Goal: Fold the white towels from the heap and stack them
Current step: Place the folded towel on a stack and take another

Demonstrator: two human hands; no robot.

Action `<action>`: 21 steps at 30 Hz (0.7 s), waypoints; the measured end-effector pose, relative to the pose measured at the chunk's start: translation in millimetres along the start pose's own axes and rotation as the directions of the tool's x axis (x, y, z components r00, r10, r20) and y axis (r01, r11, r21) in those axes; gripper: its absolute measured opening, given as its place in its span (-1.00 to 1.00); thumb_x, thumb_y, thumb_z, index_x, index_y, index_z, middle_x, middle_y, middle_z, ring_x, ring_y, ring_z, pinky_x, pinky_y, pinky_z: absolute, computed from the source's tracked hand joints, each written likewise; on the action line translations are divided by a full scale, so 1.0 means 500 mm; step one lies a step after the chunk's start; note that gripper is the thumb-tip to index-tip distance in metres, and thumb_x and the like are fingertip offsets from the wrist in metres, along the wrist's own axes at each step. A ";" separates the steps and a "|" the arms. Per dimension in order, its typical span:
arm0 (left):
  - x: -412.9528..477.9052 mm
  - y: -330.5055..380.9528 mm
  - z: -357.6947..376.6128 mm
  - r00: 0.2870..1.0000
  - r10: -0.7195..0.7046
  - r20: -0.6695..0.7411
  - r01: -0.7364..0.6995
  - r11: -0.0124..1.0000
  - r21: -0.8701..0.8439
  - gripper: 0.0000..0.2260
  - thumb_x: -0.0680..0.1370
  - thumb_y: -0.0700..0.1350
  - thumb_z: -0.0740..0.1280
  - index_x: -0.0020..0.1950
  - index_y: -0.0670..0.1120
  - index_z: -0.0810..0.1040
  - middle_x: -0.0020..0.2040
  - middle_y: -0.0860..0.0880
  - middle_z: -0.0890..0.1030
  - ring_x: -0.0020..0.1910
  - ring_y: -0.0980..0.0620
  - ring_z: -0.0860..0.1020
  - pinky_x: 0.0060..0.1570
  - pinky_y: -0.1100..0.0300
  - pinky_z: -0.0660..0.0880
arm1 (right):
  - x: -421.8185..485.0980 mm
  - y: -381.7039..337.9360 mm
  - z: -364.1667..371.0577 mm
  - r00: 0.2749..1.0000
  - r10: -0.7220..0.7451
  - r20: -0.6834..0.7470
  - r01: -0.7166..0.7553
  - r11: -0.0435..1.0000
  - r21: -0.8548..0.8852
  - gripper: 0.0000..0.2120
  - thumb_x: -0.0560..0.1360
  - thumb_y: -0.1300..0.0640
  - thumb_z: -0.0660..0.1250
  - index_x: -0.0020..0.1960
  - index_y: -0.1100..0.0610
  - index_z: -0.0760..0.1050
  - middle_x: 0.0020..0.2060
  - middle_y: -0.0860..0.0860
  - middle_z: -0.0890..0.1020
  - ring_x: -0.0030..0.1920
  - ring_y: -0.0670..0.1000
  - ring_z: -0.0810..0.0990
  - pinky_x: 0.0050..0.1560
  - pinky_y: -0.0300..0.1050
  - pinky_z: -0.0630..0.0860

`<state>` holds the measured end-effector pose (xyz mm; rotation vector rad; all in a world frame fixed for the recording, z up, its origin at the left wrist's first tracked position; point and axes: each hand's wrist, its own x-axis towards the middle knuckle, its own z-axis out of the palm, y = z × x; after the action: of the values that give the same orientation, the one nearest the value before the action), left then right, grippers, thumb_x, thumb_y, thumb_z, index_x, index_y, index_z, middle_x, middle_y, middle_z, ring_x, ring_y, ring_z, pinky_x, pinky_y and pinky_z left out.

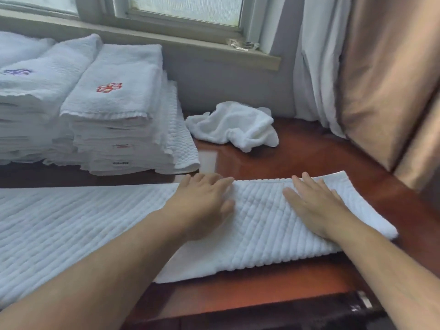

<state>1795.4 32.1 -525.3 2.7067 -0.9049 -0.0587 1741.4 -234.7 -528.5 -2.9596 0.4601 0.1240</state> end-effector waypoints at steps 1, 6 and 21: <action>0.004 0.008 0.006 1.000 0.006 0.001 -0.006 1.000 0.002 -0.50 0.66 0.19 0.04 0.59 0.13 0.15 0.56 0.06 0.24 0.51 -0.02 0.18 0.50 -0.03 0.03 | 0.007 0.015 -0.003 1.000 0.028 0.002 -0.028 1.000 0.007 -0.21 0.51 -0.39 -0.23 0.65 -0.06 -0.03 0.65 -0.04 -0.07 0.63 0.03 -0.16 0.57 0.18 -0.13; 0.005 0.012 0.028 0.999 0.004 -0.043 -0.002 1.000 0.031 -0.47 0.64 0.25 0.00 0.60 0.14 0.13 0.57 0.09 0.21 0.53 0.04 0.13 0.51 0.04 -0.02 | 0.031 0.070 -0.006 0.997 0.079 -0.012 -0.079 0.997 0.012 -0.18 0.50 -0.44 -0.20 0.66 -0.06 -0.04 0.65 -0.08 -0.08 0.63 0.01 -0.18 0.60 0.14 -0.16; 0.017 0.003 0.044 0.998 -0.054 0.028 0.052 0.996 0.069 -0.40 0.63 0.28 -0.14 0.64 0.12 -0.09 0.66 0.06 -0.04 0.61 0.05 -0.09 0.56 -0.01 -0.17 | -0.109 0.096 -0.024 0.848 0.488 -0.205 0.083 0.259 0.962 -0.79 0.35 -0.04 0.39 -0.05 -0.13 0.71 0.04 -0.12 0.67 0.12 -0.09 0.60 0.03 -0.18 0.46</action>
<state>1798.7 20.4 -545.7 2.8001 -0.8584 -0.0809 1675.4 -265.7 -517.0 -1.6042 0.6718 -0.6666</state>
